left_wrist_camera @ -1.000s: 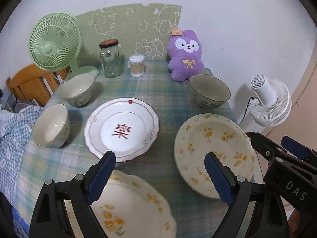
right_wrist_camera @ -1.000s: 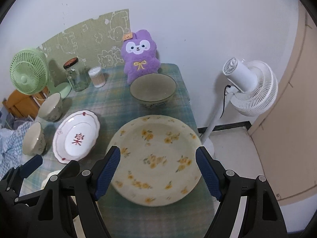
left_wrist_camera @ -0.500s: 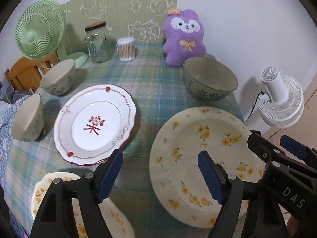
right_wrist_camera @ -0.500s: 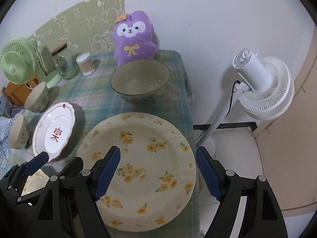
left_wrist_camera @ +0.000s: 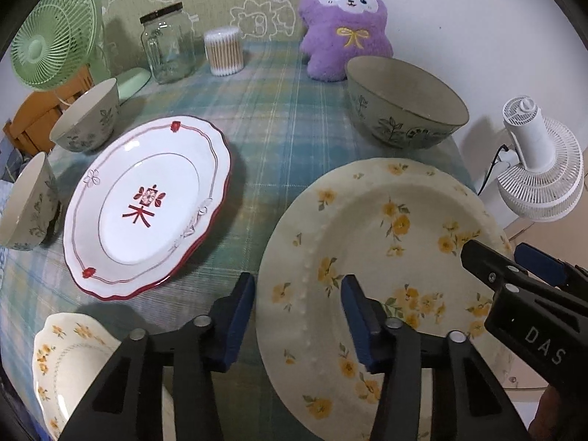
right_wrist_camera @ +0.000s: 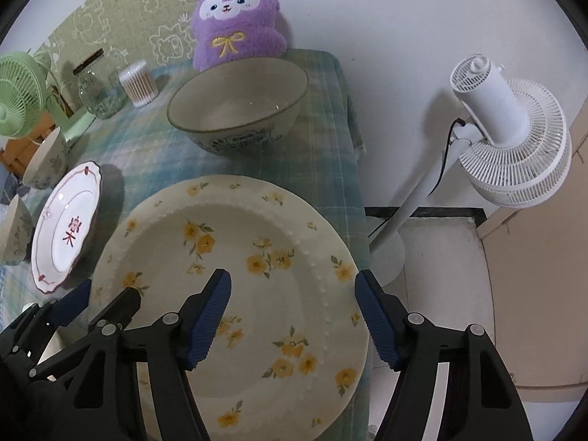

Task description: Organize plates and bowls

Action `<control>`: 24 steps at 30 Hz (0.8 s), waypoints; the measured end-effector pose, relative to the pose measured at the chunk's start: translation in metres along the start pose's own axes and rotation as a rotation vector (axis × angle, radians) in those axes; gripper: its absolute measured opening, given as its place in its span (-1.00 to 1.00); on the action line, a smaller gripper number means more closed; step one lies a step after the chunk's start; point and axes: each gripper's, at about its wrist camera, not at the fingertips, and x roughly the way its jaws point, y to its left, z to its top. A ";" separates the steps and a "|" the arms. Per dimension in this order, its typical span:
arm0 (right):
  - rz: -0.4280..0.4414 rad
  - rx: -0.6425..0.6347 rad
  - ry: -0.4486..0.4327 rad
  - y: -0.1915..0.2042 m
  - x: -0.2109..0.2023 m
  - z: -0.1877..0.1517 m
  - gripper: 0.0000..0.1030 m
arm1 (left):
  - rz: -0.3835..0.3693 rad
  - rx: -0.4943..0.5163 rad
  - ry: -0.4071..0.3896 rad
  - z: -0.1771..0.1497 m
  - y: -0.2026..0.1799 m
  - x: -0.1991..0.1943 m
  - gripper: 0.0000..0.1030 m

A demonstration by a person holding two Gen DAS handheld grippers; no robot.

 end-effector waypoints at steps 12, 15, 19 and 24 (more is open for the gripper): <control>-0.020 -0.018 0.024 -0.010 0.019 0.009 0.22 | 0.027 -0.014 0.026 0.006 -0.005 0.011 -0.06; -0.024 -0.029 0.043 -0.010 0.025 0.008 0.15 | 0.031 -0.010 0.028 0.007 -0.006 0.011 -0.03; -0.015 -0.046 0.040 -0.011 0.028 0.007 0.14 | 0.037 0.000 0.025 0.009 -0.007 0.013 0.00; -0.019 -0.064 0.045 -0.009 0.028 0.007 0.13 | 0.050 -0.002 0.014 0.008 -0.009 0.013 -0.01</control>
